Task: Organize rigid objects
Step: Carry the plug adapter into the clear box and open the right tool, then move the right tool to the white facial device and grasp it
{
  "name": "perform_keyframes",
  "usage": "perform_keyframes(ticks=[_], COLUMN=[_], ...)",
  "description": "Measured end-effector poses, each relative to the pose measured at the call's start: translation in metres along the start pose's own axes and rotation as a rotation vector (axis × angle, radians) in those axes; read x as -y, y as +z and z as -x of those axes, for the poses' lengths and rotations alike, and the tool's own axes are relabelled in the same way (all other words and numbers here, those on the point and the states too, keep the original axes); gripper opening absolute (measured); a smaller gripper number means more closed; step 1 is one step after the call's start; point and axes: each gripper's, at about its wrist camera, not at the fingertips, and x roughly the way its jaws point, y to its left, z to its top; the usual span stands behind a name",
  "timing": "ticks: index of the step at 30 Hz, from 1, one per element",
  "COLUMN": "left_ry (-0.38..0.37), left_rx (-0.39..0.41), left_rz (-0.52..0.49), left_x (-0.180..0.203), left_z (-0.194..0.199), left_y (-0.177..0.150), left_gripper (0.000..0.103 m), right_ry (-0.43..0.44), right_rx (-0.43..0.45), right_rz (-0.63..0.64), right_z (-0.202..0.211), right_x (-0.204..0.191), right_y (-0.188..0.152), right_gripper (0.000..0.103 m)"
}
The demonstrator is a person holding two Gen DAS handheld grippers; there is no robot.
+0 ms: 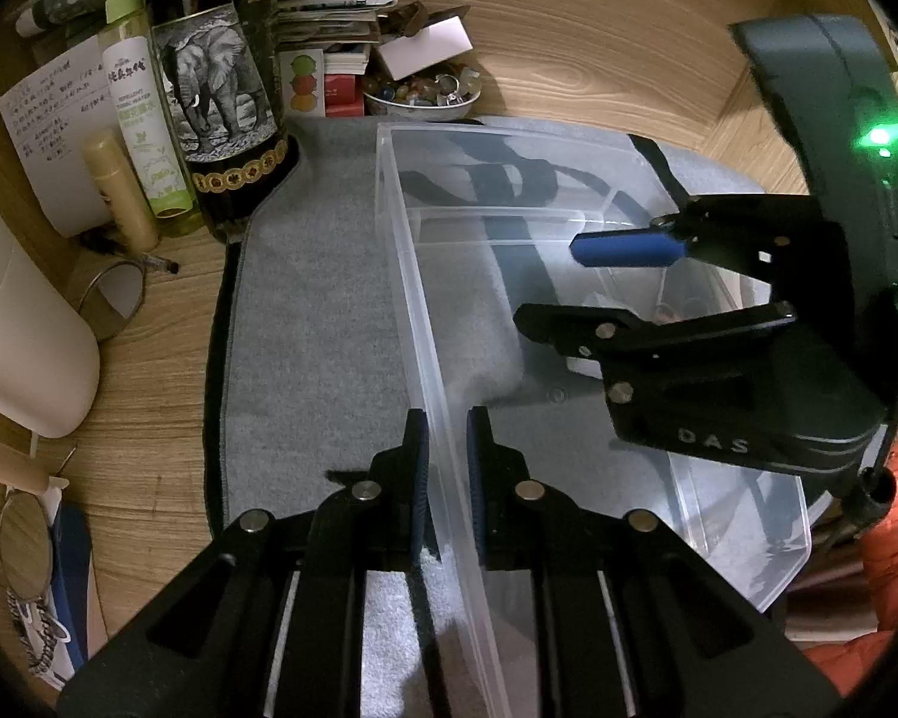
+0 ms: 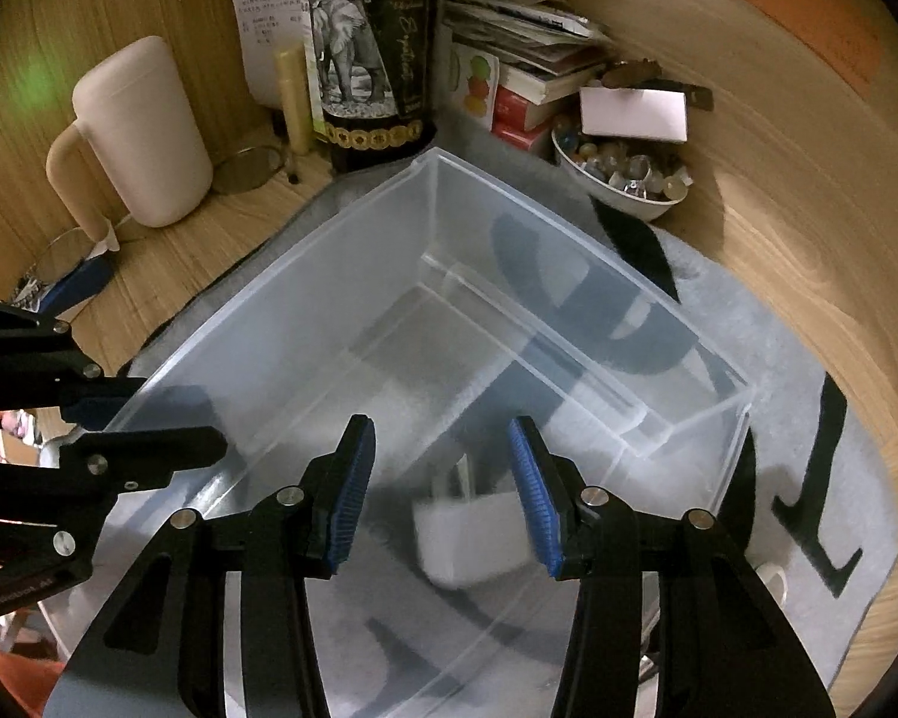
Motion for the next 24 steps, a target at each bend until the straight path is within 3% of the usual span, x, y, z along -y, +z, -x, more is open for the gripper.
perform_keyframes(ticks=[7, 11, 15, 17, 24], left_ry=[0.001, 0.002, 0.006, 0.007, 0.02], left_rx=[0.0, -0.001, 0.001, 0.002, 0.011], left_rz=[0.0, 0.001, 0.002, 0.005, 0.008], left_x=[-0.001, -0.001, 0.0, 0.0, 0.002], left_z=[0.0, 0.0, -0.001, -0.001, 0.001], left_y=[0.0, 0.0, 0.001, 0.001, 0.003], left_gripper=[0.012, 0.012, 0.012, 0.012, 0.012], right_ry=[-0.019, -0.046, -0.075, -0.1, -0.166], right_rx=[0.065, 0.129, 0.184, 0.211, 0.271], right_rz=[0.0, -0.009, -0.03, -0.046, -0.101], right_z=[0.02, 0.041, 0.061, 0.07, 0.093], right_x=[-0.001, 0.001, 0.009, 0.013, 0.035], right_y=[-0.002, -0.004, -0.008, -0.011, -0.027], right_gripper=[0.055, 0.07, 0.075, 0.083, 0.084])
